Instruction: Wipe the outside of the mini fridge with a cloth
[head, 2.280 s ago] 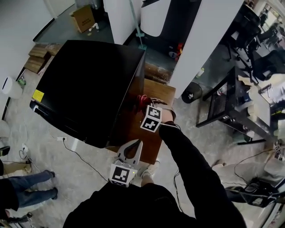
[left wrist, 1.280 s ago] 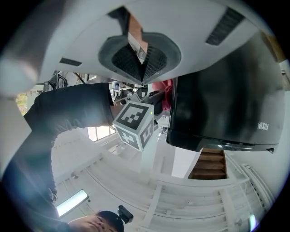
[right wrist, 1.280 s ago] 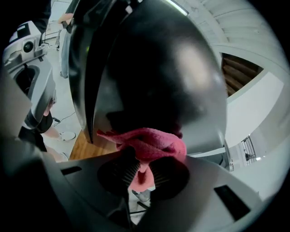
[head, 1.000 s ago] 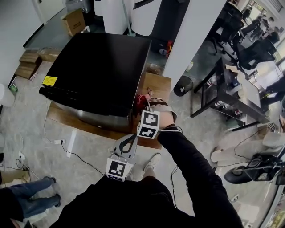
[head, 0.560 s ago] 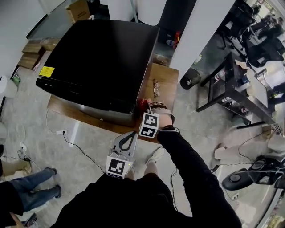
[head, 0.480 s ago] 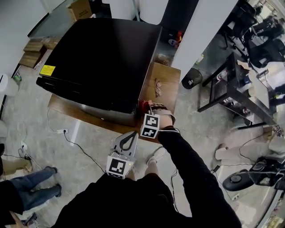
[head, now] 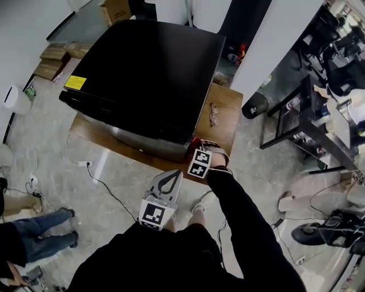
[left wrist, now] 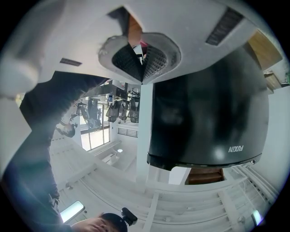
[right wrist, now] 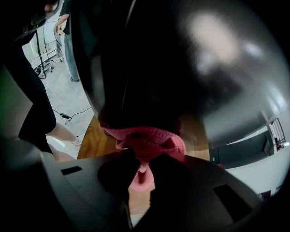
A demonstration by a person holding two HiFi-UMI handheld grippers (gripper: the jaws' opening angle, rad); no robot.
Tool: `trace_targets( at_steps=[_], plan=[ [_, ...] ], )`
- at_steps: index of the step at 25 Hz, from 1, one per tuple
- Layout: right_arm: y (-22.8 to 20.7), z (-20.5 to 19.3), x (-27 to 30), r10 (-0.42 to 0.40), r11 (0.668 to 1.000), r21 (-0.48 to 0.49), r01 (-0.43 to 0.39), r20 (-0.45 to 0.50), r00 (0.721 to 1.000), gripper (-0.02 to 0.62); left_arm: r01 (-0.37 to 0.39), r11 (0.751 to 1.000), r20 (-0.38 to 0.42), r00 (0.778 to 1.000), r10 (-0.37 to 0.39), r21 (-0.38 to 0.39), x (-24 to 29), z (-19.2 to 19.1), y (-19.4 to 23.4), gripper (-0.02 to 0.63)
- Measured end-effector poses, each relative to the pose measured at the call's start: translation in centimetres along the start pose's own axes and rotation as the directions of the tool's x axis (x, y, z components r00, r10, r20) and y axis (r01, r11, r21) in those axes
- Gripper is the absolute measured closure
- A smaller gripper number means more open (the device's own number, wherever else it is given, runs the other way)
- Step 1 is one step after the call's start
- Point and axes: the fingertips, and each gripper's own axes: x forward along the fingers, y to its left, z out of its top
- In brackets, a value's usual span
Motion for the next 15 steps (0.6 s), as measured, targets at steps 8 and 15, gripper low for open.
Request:
trace_targets(
  at_steps=[8,15],
  plan=[
    [-2.4,2.6,-15.5,-0.198,0.976,0.111,0.189,0.067,0.978,0.529,0.068,0.998,0.077,0.995,-0.069,0.012,-3.5,6.6,0.8,0.600],
    [-2.8,5.6,-29.9,-0.416,0.898,0.207,0.387,0.124,0.901,0.529,0.147,0.987,0.146,0.977,-0.156,0.073,-6.8,11.6,0.5,0.600]
  ],
)
